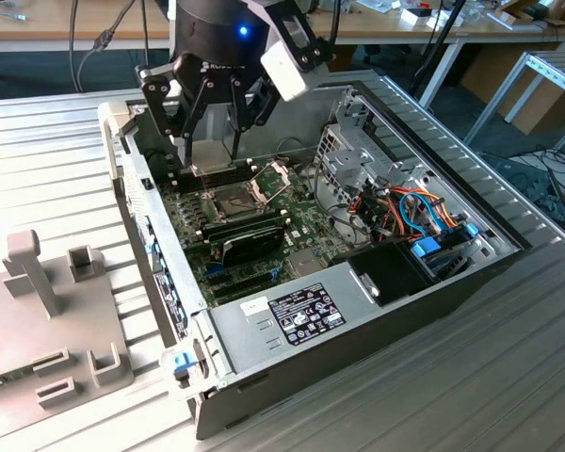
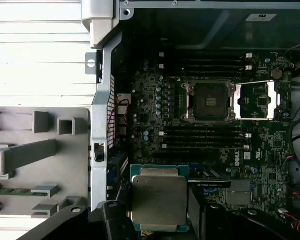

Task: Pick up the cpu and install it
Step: 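Pick up the cpu and move it towards the insertion slot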

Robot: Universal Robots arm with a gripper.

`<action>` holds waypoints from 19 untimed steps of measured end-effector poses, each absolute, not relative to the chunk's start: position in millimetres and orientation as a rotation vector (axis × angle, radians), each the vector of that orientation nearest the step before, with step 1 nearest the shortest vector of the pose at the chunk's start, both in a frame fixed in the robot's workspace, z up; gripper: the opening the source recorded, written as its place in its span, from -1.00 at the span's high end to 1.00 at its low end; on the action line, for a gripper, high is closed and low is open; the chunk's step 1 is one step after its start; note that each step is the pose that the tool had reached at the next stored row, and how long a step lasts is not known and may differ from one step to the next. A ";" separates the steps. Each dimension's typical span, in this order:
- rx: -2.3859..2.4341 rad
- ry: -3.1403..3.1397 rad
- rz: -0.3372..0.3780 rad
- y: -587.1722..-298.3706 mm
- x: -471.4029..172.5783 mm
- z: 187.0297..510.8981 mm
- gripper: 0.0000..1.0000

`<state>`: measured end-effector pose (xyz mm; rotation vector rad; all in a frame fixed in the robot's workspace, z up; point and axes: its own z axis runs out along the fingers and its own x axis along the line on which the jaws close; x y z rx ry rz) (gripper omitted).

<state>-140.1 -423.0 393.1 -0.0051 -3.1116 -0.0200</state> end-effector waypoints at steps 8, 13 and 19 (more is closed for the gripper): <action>-0.005 -3.112 -0.020 -410.8 -136.0 391.9 -0.09; -0.005 -3.112 -0.020 -405.6 -133.1 391.4 -0.09; -0.005 -3.112 -0.020 -400.5 -118.0 389.6 -0.09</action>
